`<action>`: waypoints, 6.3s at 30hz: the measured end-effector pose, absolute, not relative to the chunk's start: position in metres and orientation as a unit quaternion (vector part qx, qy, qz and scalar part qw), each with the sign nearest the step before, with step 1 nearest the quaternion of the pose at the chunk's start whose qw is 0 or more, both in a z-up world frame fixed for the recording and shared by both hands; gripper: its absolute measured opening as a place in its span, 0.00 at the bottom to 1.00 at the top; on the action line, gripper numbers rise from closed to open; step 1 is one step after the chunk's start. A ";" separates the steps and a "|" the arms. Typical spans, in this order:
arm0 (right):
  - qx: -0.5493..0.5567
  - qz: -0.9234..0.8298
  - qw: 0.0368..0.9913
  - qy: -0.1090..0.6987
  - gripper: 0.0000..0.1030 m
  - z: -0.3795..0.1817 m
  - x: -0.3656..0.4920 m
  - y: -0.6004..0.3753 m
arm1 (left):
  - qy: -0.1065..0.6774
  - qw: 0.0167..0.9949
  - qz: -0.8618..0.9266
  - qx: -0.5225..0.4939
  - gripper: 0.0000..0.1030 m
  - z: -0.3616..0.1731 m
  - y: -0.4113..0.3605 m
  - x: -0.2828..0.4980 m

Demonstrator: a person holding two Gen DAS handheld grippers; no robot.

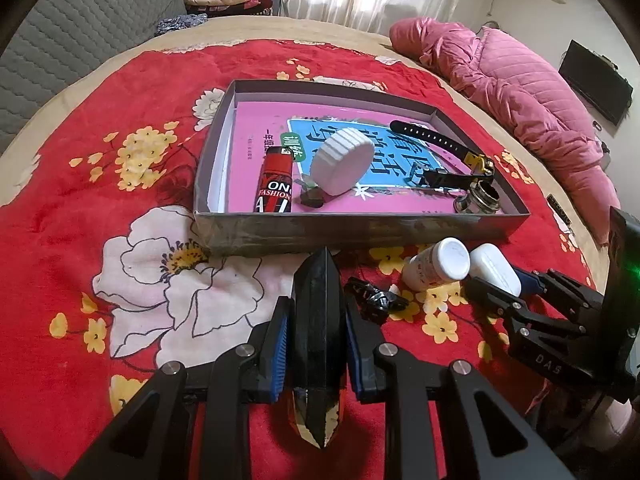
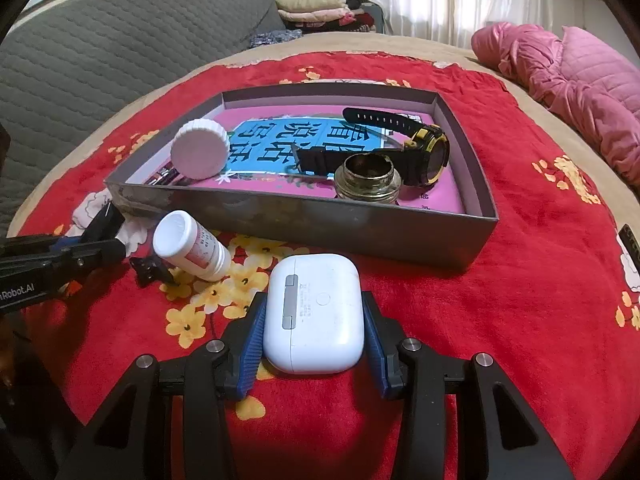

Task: Organize rigid objects
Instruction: 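Carry the black stick and earbuds case with both grippers into the grey box, then lower the black stick onto the book and open the left gripper while the right releases the earbuds case, then withdraw both open grippers toward the white pill bottle and small black clip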

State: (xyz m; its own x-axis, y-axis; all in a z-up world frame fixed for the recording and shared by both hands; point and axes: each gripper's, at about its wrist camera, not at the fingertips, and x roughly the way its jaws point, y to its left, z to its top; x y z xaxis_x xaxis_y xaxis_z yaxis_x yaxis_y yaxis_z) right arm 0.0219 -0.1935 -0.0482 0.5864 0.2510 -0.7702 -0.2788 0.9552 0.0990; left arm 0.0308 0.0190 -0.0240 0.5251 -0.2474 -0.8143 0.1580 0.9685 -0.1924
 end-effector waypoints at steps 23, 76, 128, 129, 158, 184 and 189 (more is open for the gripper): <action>-0.013 0.160 0.914 0.374 0.44 -0.011 0.003 -0.197 | 0.456 0.881 -0.123 -0.035 0.24 -0.007 0.010 0.022; 0.007 0.117 0.949 0.292 0.44 0.019 0.008 -0.231 | 0.430 0.894 -0.120 -0.032 0.24 0.020 -0.030 0.058; 0.015 0.086 0.925 0.369 0.44 -0.013 0.077 -0.243 | 0.489 0.864 -0.115 -0.030 0.22 -0.023 -0.058 0.121; 0.017 0.086 0.926 0.368 0.44 -0.013 0.077 -0.243 | 0.490 0.863 -0.114 -0.032 0.22 -0.024 -0.058 0.122; 0.030 0.092 0.928 0.360 0.45 -0.013 0.063 -0.242 | 0.496 0.861 -0.111 -0.034 0.40 -0.023 -0.052 0.121; 0.014 0.087 0.932 0.351 0.48 -0.007 0.045 -0.244 | 0.473 0.870 -0.124 -0.065 0.41 0.000 -0.031 0.092; 0.009 0.085 0.933 0.349 0.49 -0.004 0.040 -0.243 | 0.467 0.873 -0.122 -0.066 0.41 0.005 -0.024 0.083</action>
